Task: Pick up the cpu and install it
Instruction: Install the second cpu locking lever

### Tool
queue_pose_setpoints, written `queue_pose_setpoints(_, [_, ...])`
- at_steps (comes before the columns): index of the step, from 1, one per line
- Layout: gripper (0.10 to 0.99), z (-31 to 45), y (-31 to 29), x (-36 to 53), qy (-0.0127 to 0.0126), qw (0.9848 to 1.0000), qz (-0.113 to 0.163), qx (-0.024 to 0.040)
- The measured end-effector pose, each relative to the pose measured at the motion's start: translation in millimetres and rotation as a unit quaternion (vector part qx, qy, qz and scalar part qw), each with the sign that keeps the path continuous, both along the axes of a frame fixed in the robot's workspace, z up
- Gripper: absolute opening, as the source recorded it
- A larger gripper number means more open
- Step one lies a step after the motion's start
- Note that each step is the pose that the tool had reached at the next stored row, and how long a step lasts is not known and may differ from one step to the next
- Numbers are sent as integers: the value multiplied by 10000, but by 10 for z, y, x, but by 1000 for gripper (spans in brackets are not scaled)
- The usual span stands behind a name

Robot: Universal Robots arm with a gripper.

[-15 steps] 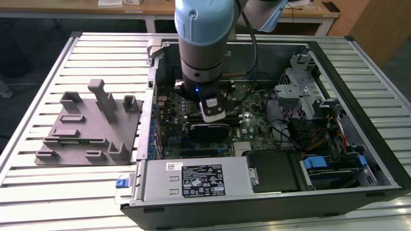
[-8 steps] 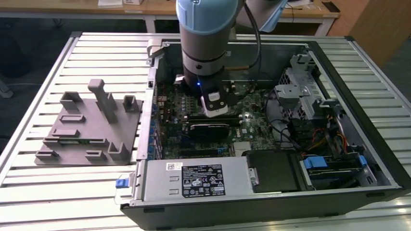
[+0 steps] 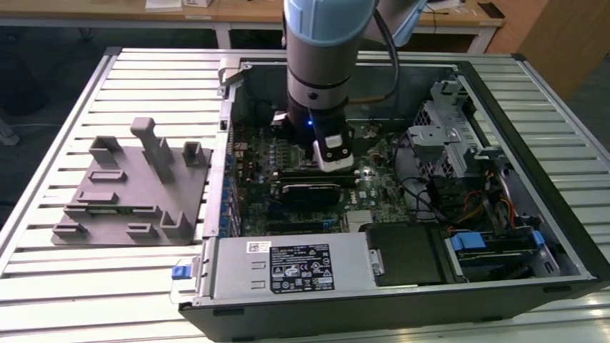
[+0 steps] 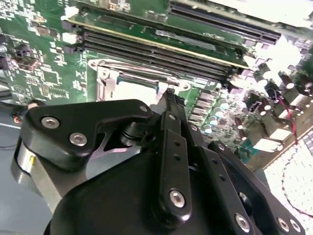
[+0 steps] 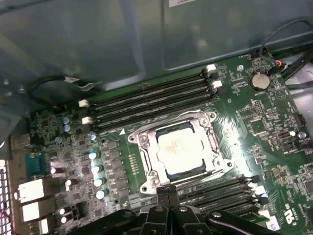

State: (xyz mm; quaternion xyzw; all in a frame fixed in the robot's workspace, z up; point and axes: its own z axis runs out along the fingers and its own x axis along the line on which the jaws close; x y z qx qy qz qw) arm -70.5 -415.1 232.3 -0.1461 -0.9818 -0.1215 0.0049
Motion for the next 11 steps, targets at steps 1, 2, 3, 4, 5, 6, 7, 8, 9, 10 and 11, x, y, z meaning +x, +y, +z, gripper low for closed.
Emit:
queue_pose_setpoints(1, [106,-2,21,11,1,10000,0,-25])
queue_pose_setpoints(2, [106,-5,44,23,2,10000,1,-46])
queue_pose_setpoints(3, [106,-8,68,36,3,10000,1,-62])
queue_pose_setpoints(4, [106,-11,91,50,3,10000,1,-76])
queue_pose_setpoints(5, [106,-16,112,68,4,10000,1,-85])
queue_pose_setpoints(6, [106,-23,131,88,5,10000,1,-94])
queue_pose_setpoints(7, [106,-32,148,108,6,9999,1,-113])
queue_pose_setpoints(8, [106,-41,165,125,8,9999,1,-134])
queue_pose_setpoints(9, [106,-51,184,141,8,9999,1,-155])
queue_pose_setpoints(10, [106,-61,206,157,9,9998,0,-179])
queue_pose_setpoints(11, [106,-72,232,168,10,9998,-1,-202])
